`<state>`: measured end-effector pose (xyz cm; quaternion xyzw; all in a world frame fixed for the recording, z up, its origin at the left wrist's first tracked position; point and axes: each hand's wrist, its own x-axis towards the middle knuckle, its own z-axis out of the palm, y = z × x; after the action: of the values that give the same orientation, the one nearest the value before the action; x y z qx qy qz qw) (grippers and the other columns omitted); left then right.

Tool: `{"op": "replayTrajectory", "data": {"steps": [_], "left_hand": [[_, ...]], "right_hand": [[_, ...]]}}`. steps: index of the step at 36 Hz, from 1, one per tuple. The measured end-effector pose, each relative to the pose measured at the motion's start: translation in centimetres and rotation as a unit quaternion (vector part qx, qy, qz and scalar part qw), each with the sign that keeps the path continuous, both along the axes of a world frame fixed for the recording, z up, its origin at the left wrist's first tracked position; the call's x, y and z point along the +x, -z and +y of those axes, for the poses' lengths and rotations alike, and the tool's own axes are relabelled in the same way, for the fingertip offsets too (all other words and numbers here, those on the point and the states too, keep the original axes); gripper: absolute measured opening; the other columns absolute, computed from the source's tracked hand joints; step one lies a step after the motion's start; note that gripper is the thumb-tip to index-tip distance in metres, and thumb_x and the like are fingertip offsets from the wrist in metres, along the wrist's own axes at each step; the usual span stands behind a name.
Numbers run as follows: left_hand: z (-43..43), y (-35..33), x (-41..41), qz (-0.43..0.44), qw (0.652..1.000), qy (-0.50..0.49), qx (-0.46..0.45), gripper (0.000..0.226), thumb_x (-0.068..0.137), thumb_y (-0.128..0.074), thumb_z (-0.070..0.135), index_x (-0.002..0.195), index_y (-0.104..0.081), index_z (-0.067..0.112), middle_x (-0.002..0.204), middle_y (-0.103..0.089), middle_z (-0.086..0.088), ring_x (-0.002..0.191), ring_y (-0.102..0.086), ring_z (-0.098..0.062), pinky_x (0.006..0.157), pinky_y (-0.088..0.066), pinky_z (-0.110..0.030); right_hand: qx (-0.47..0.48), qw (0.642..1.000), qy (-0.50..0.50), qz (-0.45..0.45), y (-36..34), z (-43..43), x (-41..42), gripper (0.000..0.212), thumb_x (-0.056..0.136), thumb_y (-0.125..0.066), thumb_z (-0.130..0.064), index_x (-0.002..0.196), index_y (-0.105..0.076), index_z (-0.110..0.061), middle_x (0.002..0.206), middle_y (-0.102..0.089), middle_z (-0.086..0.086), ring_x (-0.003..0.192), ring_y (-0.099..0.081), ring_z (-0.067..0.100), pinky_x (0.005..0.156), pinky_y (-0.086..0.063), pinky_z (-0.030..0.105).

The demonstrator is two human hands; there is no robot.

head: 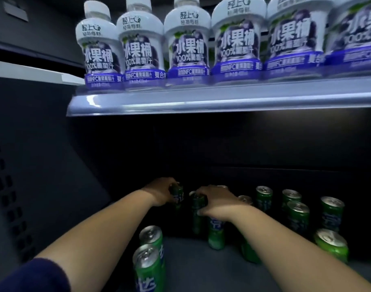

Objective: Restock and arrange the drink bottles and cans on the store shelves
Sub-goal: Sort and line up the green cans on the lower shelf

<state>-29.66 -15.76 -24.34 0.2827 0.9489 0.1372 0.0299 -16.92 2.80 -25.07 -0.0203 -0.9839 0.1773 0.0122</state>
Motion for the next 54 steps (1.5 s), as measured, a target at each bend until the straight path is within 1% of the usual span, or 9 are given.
{"op": "replayTrajectory", "data": {"steps": [4, 9, 12, 16, 20, 27, 33, 46, 54], "left_hand": [[0.8, 1.3, -3.7, 0.002, 1.0, 0.015, 0.018, 0.041, 0.076, -0.079, 0.036, 0.11, -0.058, 0.037, 0.12, -0.065, 0.005, 0.101, -0.062, -0.014, 0.083, -0.05, -0.029], [3.0, 2.8, -5.9, -0.022, 0.998, 0.039, 0.041, 0.068, 0.084, -0.076, 0.021, 0.146, -0.045, 0.02, 0.144, -0.049, -0.002, 0.129, -0.051, -0.024, 0.102, -0.043, -0.03], [4.3, 4.3, -7.7, -0.027, 0.999, 0.039, 0.018, 0.08, 0.085, -0.074, 0.033, 0.153, -0.033, 0.024, 0.155, -0.037, -0.004, 0.138, -0.042, -0.027, 0.111, -0.039, -0.036], [5.1, 5.3, -8.3, -0.027, 0.998, 0.053, -0.001, 0.056, 0.087, -0.071, 0.02, 0.14, -0.053, 0.02, 0.141, -0.05, -0.009, 0.126, -0.051, -0.032, 0.104, -0.045, -0.038], [5.1, 5.2, -8.6, 0.015, 0.999, 0.025, 0.011, 0.049, 0.084, -0.073, 0.011, 0.128, -0.056, 0.021, 0.134, -0.045, -0.009, 0.113, -0.056, -0.031, 0.094, -0.051, -0.04], [3.2, 4.3, -6.7, 0.037, 0.996, 0.082, 0.03, 0.036, 0.084, -0.063, 0.003, 0.114, -0.063, 0.022, 0.117, -0.049, -0.004, 0.101, -0.058, -0.026, 0.08, -0.043, -0.028], [1.2, 2.9, -3.1, 0.012, 0.995, 0.1, 0.019, 0.035, 0.079, -0.067, 0.005, 0.105, -0.064, 0.027, 0.11, -0.067, 0.0, 0.095, -0.063, -0.017, 0.08, -0.051, -0.027], [0.7, 0.9, 6.0, -0.006, 0.993, 0.084, -0.08, 0.069, 0.069, -0.088, 0.026, 0.131, -0.058, 0.027, 0.127, -0.061, 0.003, 0.103, -0.06, -0.016, 0.085, -0.052, -0.026], [-0.6, 0.5, 9.7, -0.027, 0.991, 0.115, -0.055, 0.062, 0.063, -0.091, 0.022, 0.118, -0.064, 0.025, 0.116, -0.065, 0.004, 0.105, -0.062, -0.017, 0.092, -0.053, -0.033]], "right_hand": [[0.02, 1.0, 0.007, 0.005, 1.6, -0.2, -2.7, 0.075, 0.081, -0.073, -0.05, 0.147, -0.04, -0.04, 0.149, -0.045, -0.004, 0.13, -0.05, 0.025, 0.105, -0.046, 0.04], [0.059, 0.998, 0.004, 0.0, 3.6, 0.1, -5.2, 0.073, 0.089, -0.061, -0.052, 0.153, -0.03, -0.037, 0.155, -0.038, 0.001, 0.137, -0.045, 0.031, 0.112, -0.037, 0.047], [0.095, 0.995, -0.008, 0.002, 3.9, -0.1, -5.7, 0.076, 0.094, -0.056, -0.048, 0.158, -0.018, -0.038, 0.165, -0.024, -0.002, 0.144, -0.038, 0.027, 0.118, -0.027, 0.05], [0.112, 0.994, 0.002, -0.004, 4.3, 0.0, -6.3, 0.067, 0.099, -0.052, -0.038, 0.157, -0.018, -0.043, 0.164, -0.027, -0.004, 0.144, -0.039, 0.026, 0.119, -0.022, 0.051], [0.139, 0.989, 0.047, 0.007, 4.5, -0.1, -6.5, 0.063, 0.094, -0.057, -0.025, 0.15, -0.033, -0.043, 0.148, -0.049, 0.0, 0.132, -0.049, 0.032, 0.116, -0.021, 0.058], [0.153, 0.985, 0.067, 0.043, 2.8, -2.0, -4.4, 0.064, 0.085, -0.068, -0.045, 0.142, -0.04, -0.034, 0.126, -0.062, -0.003, 0.128, -0.05, 0.026, 0.12, 0.007, 0.062], [0.182, 0.98, 0.042, 0.062, 2.2, -3.9, -1.8, 0.058, 0.081, -0.07, -0.045, 0.129, -0.042, -0.028, 0.09, -0.049, -0.006, 0.12, -0.05, 0.026, 0.121, 0.012, 0.057], [0.139, 0.982, 0.019, 0.13, 3.5, -3.0, 6.1, 0.058, 0.067, -0.078, -0.059, 0.106, -0.046, -0.031, 0.105, -0.061, -0.002, 0.111, -0.053, 0.024, 0.106, -0.022, 0.046], [-0.056, 0.994, 0.0, 0.093, 4.0, -2.5, 10.8, 0.055, 0.065, -0.088, -0.041, 0.103, -0.048, -0.031, 0.1, -0.063, -0.009, 0.09, -0.061, 0.015, 0.08, -0.054, 0.04]]}}
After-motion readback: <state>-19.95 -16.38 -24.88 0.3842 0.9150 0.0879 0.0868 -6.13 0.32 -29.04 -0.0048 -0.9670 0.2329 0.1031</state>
